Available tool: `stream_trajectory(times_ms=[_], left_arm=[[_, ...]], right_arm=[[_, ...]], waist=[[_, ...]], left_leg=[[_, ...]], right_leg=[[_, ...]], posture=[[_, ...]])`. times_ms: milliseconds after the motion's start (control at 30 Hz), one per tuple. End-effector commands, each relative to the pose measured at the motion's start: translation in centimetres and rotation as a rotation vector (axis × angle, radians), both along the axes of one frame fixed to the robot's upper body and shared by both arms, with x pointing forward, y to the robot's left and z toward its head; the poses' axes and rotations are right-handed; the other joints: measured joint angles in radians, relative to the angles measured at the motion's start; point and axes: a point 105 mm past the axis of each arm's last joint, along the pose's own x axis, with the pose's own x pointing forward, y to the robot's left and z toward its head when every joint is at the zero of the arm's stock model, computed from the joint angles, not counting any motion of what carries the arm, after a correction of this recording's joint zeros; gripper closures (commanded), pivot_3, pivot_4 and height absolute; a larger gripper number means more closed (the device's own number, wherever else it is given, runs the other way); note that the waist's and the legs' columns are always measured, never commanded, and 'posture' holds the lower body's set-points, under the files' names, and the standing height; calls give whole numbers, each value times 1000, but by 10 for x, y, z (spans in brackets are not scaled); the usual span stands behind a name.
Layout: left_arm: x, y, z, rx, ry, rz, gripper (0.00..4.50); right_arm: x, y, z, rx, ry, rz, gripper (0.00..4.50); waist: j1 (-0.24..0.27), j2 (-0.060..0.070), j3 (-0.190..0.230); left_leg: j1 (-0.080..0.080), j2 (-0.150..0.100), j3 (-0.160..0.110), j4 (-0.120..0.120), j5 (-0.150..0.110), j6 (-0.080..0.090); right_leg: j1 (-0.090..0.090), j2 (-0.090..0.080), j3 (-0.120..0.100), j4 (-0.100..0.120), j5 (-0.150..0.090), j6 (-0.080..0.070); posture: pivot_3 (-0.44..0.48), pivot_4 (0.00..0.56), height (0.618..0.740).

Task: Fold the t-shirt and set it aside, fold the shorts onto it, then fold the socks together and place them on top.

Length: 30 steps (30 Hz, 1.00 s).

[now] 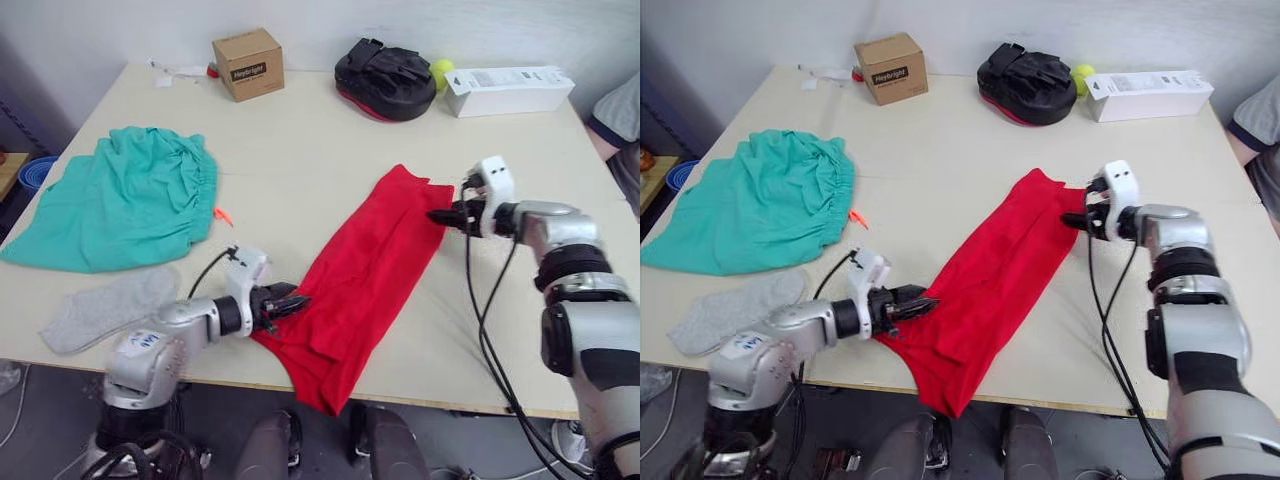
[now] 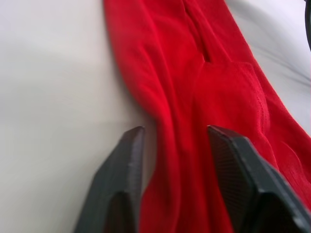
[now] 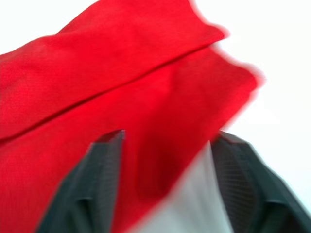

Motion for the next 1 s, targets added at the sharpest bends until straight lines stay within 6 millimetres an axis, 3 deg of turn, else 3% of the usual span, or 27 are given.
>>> stream_trajectory(times_ms=[33,67,233,367,533,767,1000], left_arm=[[-5,8,23,-23,-5,-130,971],[-3,14,23,19,10,-138,702],[30,31,35,99,-48,-107,689],[61,4,54,37,-69,-189,35],[96,-24,43,82,-57,-213,35],[128,-60,24,127,-37,-216,35],[128,-92,13,137,-10,-259,35]], right_arm=[[-24,-15,16,64,37,43,368],[-34,-18,17,76,66,51,57],[-81,-11,13,140,188,90,23],[-137,24,-11,204,363,171,0],[-170,54,-36,249,462,180,0],[-191,88,-56,309,487,245,0],[-199,114,-73,316,531,257,0]], waist=[[4,0,0],[9,0,0],[16,2,1],[35,1,1],[41,1,1],[40,-3,3],[34,-9,1]], left_leg=[[0,0,0,0,0,0],[0,0,-1,0,0,-1],[0,1,-1,-1,-1,-1],[0,1,-2,-1,-1,-2],[0,0,0,-1,-2,-1],[-2,0,0,0,-2,1],[-2,0,0,-1,-3,2]], right_leg=[[0,0,0,0,0,0],[0,0,0,0,0,0],[0,0,-1,0,-1,-1],[-1,0,-2,-1,-1,-1],[-1,0,0,-1,0,0],[-3,0,-2,0,0,0],[-3,1,-1,-1,0,0]], posture=[[0,150,740],[0,150,740],[0,150,740],[0,150,740],[0,150,740],[0,150,740],[0,150,740]])
